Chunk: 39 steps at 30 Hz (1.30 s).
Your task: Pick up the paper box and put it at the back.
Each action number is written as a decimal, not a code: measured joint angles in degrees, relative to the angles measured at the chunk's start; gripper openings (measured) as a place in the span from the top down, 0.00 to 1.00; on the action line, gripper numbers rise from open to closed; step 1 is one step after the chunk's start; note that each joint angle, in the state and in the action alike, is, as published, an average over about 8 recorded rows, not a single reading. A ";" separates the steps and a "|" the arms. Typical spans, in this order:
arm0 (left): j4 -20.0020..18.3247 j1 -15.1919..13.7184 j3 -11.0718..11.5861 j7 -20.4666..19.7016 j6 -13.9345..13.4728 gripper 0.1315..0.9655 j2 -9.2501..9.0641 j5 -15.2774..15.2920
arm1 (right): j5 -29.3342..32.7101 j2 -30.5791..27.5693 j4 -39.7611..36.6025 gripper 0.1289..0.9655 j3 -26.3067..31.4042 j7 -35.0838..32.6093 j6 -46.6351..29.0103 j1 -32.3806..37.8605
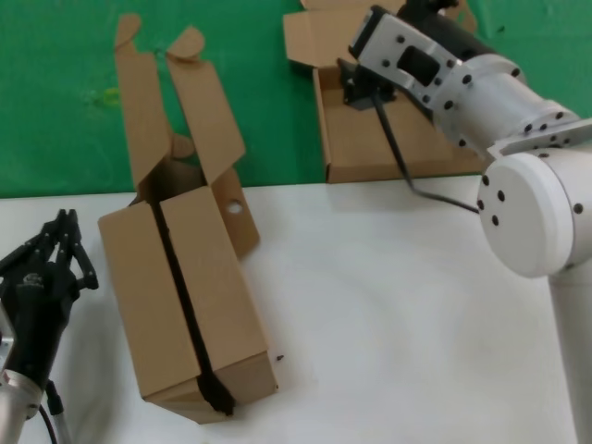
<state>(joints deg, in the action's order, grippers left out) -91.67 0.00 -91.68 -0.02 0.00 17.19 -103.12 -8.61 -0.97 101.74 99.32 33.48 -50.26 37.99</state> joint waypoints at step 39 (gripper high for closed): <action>0.00 0.00 0.00 0.01 0.00 0.29 0.00 -0.01 | -46.81 -8.05 -5.02 0.00 -3.72 -16.63 24.87 -18.83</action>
<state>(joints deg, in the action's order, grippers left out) -91.67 0.00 -91.68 -0.01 0.00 17.19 -103.12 -55.42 -9.02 96.73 95.59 16.85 -25.38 19.17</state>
